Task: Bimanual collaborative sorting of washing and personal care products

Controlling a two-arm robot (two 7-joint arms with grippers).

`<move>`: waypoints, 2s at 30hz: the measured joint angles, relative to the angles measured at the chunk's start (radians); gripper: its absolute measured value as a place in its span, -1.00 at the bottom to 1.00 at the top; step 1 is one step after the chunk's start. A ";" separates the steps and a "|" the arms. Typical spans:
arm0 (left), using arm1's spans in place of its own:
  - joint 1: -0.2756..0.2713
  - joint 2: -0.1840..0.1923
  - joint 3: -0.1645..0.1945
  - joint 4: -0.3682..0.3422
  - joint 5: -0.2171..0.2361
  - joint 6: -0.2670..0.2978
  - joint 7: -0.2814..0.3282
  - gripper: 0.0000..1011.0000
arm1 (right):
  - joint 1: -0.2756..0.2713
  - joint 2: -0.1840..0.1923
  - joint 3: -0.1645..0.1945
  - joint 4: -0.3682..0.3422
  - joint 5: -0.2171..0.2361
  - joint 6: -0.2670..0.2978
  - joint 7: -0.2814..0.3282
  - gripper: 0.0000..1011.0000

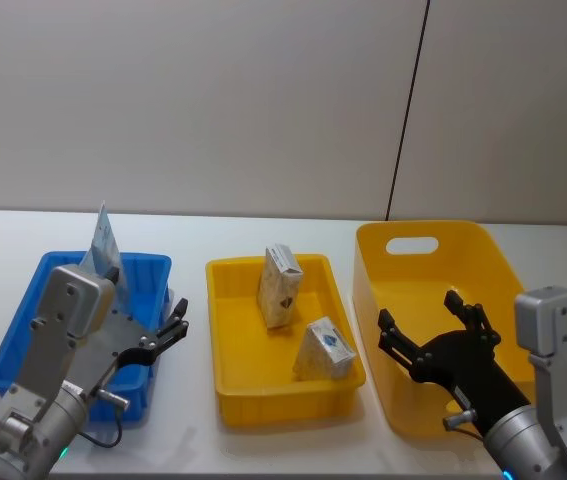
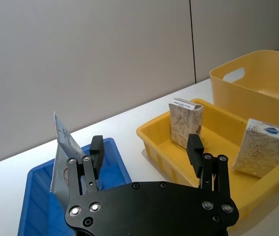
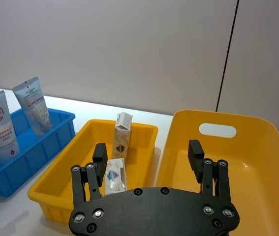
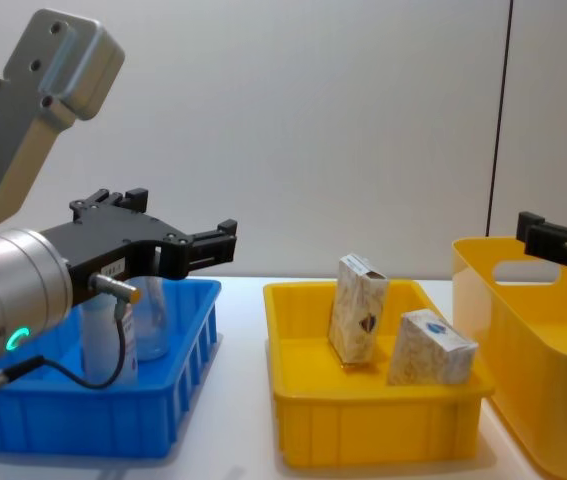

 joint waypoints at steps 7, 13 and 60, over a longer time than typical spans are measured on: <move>0.000 0.000 0.000 0.000 0.000 0.000 0.000 0.98 | 0.000 0.000 0.000 0.000 0.000 0.000 0.000 0.99; 0.000 0.000 0.000 0.000 0.000 0.000 0.000 0.98 | 0.000 0.000 0.000 0.000 0.000 0.000 0.000 0.99; 0.000 0.000 0.000 0.000 0.000 0.000 0.000 0.98 | 0.047 -0.005 -0.005 0.047 0.007 0.002 0.035 0.99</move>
